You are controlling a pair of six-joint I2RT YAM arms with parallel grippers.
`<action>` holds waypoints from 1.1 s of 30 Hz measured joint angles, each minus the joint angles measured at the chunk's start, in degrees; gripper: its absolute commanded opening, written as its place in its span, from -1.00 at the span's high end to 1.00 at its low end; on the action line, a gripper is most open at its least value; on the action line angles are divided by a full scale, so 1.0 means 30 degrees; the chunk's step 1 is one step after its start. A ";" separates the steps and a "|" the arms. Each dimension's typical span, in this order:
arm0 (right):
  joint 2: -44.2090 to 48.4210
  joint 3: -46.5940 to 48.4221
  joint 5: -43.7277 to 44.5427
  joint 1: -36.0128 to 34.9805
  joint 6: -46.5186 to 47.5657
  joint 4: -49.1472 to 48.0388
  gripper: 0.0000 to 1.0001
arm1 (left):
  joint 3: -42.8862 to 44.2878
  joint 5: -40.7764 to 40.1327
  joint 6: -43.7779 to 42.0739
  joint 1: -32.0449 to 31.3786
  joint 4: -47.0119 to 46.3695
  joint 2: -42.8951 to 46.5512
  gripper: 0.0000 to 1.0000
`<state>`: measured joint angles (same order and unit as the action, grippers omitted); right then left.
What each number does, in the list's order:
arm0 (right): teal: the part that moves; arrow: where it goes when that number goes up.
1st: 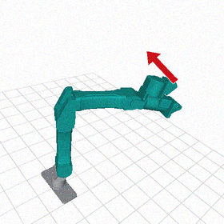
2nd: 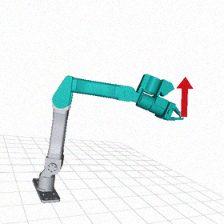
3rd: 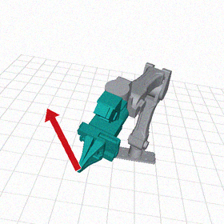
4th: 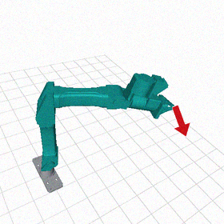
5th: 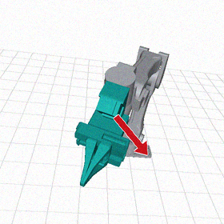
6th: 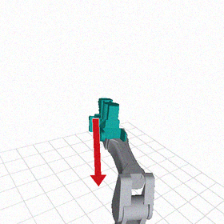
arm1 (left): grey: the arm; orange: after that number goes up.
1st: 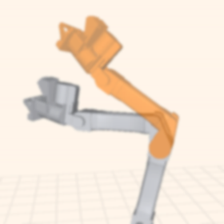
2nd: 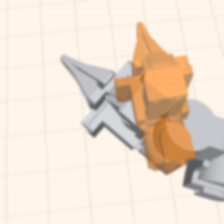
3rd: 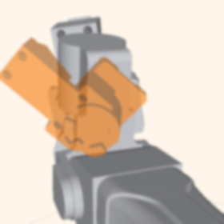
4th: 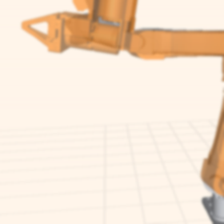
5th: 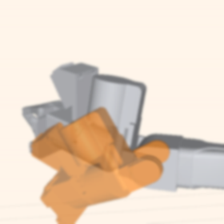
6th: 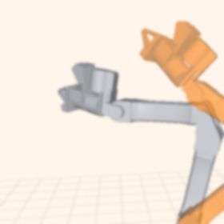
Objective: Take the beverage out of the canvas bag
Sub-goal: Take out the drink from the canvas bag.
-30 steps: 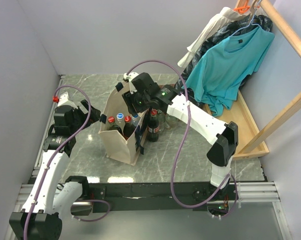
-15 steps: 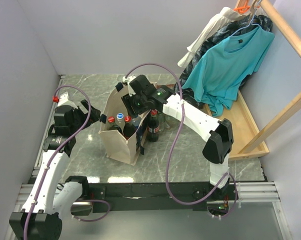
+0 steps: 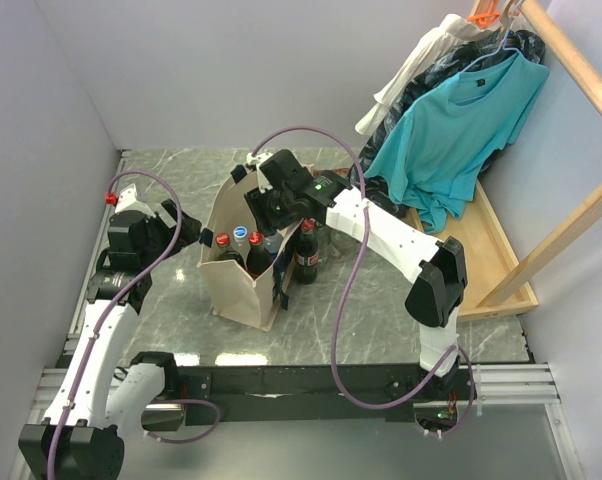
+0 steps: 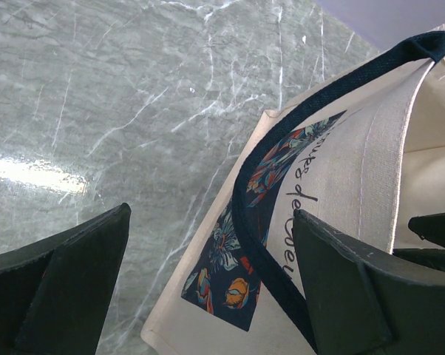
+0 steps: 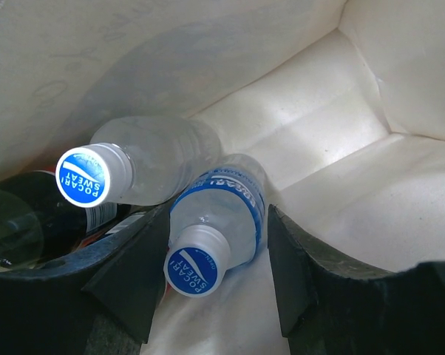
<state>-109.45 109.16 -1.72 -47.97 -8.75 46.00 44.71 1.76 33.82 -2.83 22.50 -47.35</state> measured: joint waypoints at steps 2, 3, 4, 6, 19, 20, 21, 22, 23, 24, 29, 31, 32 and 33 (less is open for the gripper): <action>0.0000 0.0000 -0.0087 0.0000 -0.0058 0.0080 -0.22 | 0.0000 0.0000 0.0000 0.0007 0.0000 -0.0007 -0.93; 0.0000 0.0000 -0.0109 0.0000 -0.0066 0.0117 -0.22 | 0.0000 0.0000 0.0000 0.0000 0.0000 -0.0007 -0.93; 0.0000 0.0000 -0.0160 0.0000 -0.0087 0.0160 -0.22 | 0.0000 -0.0007 0.0000 0.0000 0.0000 -0.0007 -0.93; -0.0029 0.0007 -0.0240 0.0000 -0.0109 0.0277 -0.22 | 0.0000 -0.0007 0.0000 0.0000 0.0000 0.0000 -0.93; -0.0204 0.0007 -0.0437 0.0000 -0.0138 0.0546 0.06 | 0.0000 -0.0015 0.0000 0.0007 0.0000 0.0000 -0.93; -0.0211 0.0007 -0.0474 0.0000 -0.0131 0.0554 0.10 | 0.0000 -0.0007 0.0000 0.0007 0.0000 0.0000 -0.93; -0.0211 0.0007 -0.0539 0.0000 -0.0160 0.0554 0.10 | 0.0000 -0.0007 0.0000 0.0007 0.0000 0.0000 -0.93; -0.0219 0.0007 -0.0539 0.0000 -0.0146 0.0597 0.10 | 0.0000 -0.0015 0.0000 0.0007 0.0000 0.0000 -0.93; -0.0219 0.0007 -0.0597 0.0000 -0.0138 0.0619 0.11 | 0.0000 -0.0015 0.0000 0.0007 0.0000 0.0000 -0.93; -0.0226 0.0007 -0.0605 0.0000 -0.0138 0.0619 0.12 | 0.0000 -0.0022 0.0000 0.0007 0.0000 0.0000 -0.93; -0.0226 0.0007 -0.0627 0.0000 -0.0117 0.0627 0.27 | 0.0000 -0.0022 0.0000 0.0007 0.0000 0.0000 -0.93; -0.0226 0.0007 -0.0612 0.0000 -0.0109 0.0634 0.53 | 0.0000 -0.0015 0.0000 0.0007 0.0000 0.0000 -0.93; -0.0226 0.0007 -0.0612 0.0000 -0.0102 0.0634 0.60 | 0.0000 -0.0015 0.0000 0.0007 0.0000 0.0000 -0.93; -0.0226 0.0015 -0.0612 0.0000 -0.0102 0.0634 0.74 | 0.0000 -0.0015 0.0000 0.0007 0.0000 0.0000 -0.93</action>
<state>-110.13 109.21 -3.55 -47.97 -9.06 47.90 44.71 1.72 33.82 -2.81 22.50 -47.35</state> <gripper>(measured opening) 0.437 0.966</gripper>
